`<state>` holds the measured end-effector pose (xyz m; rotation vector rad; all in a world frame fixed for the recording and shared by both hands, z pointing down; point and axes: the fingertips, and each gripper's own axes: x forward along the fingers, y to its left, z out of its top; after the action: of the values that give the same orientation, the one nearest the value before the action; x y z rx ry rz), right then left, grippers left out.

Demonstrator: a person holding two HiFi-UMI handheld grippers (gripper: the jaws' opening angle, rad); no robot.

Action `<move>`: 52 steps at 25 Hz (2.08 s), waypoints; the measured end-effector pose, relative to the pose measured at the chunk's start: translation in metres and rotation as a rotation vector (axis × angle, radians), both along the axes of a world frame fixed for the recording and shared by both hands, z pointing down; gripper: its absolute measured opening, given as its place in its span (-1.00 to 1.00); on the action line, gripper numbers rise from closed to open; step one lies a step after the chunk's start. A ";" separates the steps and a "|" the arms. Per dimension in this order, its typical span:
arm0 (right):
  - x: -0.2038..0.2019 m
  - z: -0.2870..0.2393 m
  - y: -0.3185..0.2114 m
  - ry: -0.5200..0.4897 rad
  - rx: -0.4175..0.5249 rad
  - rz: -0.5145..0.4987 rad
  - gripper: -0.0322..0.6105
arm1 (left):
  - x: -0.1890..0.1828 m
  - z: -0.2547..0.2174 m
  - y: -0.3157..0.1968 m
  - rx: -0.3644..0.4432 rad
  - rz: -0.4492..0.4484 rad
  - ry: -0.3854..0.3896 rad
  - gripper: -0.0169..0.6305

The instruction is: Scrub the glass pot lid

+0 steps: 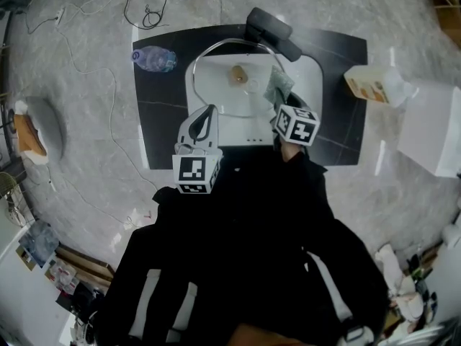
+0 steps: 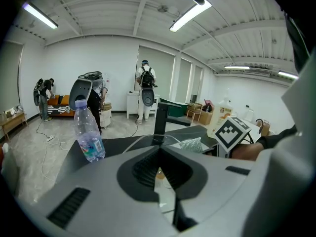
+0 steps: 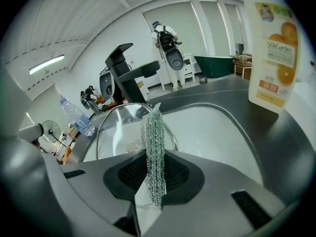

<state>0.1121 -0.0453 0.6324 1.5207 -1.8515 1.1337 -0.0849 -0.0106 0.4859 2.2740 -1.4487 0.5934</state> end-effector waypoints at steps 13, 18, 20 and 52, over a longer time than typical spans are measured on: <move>-0.103 -0.004 0.006 -0.093 0.013 -0.188 -0.68 | -0.020 0.005 0.011 -0.009 -0.047 -0.002 -0.94; -0.136 0.004 0.012 -0.118 -0.001 -0.246 -0.68 | -0.029 0.009 0.017 -0.020 -0.066 -0.002 -0.94; -0.148 0.009 0.014 -0.120 -0.006 -0.274 -0.68 | -0.032 0.010 0.019 -0.022 -0.073 -0.003 -0.94; -0.189 0.091 0.031 -0.110 -0.169 -0.256 -0.68 | -0.050 0.017 0.026 -0.039 -0.105 -0.013 -0.94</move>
<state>-0.0770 -0.0142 0.7233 1.1128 -1.9032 1.2347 -0.1348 0.0154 0.5024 2.1533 -1.5386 0.5994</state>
